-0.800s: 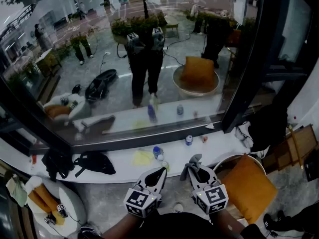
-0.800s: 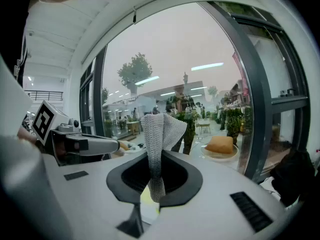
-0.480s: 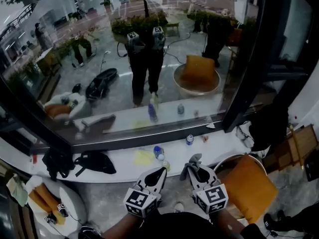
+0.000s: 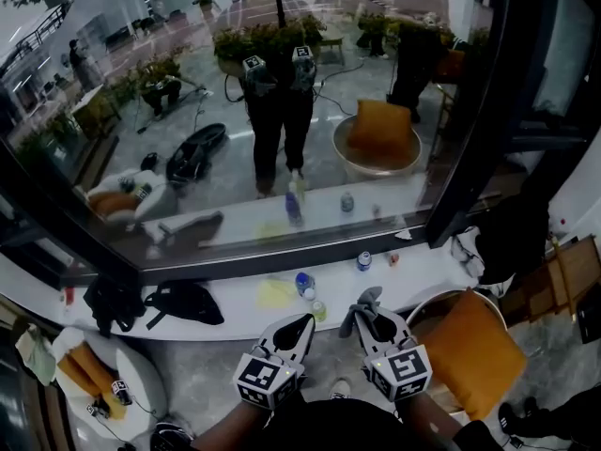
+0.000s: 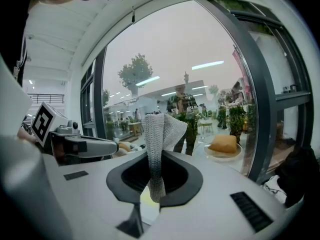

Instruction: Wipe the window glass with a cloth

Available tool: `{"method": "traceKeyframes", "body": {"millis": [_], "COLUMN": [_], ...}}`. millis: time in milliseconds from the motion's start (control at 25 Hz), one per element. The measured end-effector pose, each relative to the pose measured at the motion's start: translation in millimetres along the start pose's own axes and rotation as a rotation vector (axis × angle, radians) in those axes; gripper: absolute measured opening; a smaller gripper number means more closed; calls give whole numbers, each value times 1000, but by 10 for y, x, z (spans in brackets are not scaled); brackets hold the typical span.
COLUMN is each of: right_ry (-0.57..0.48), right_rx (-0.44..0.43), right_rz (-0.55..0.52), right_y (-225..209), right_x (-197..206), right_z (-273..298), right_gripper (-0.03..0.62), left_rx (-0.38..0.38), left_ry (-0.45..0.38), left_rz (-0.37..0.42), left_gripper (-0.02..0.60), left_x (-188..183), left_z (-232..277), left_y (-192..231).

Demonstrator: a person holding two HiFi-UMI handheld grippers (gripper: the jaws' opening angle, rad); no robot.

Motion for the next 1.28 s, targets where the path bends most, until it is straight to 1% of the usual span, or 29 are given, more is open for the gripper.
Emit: {"method": "traceKeyframes", "body": {"millis": [120,360,720,1000,1280], "right_ry": [5,6,-2,-11,-25], "right_rx": [-3,-5,10,56,149], "right_rz": [-4,-2,2,6,9], "right_y": [29,112,375,542,571], "right_x": [-12,-104,-275,-509,-664], "right_z": [51,210,558,904,1269], "right_gripper": [52,52,51,52,52], "left_rx": [-13,-24,-15,29,105], "left_ry": [-4,3,2,-5,-4], "left_rz": [-12,0,15,32,53], "left_gripper": [8,8,8,8,8], "left_x": [-45,-62,-235,-446,-644], "left_z": [-41,-160,-354,-391,-313], "left_y": [49,232,638,1035,1460]}}
Point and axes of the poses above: the fingertips, and each gripper's own axes: z forward along the fingers, y to its left, x out of its underside, the point moved 4 cm from there along -z, backward along the fingers, and after that the axes turned 8 degrees about -z, right-handed, at the moved point
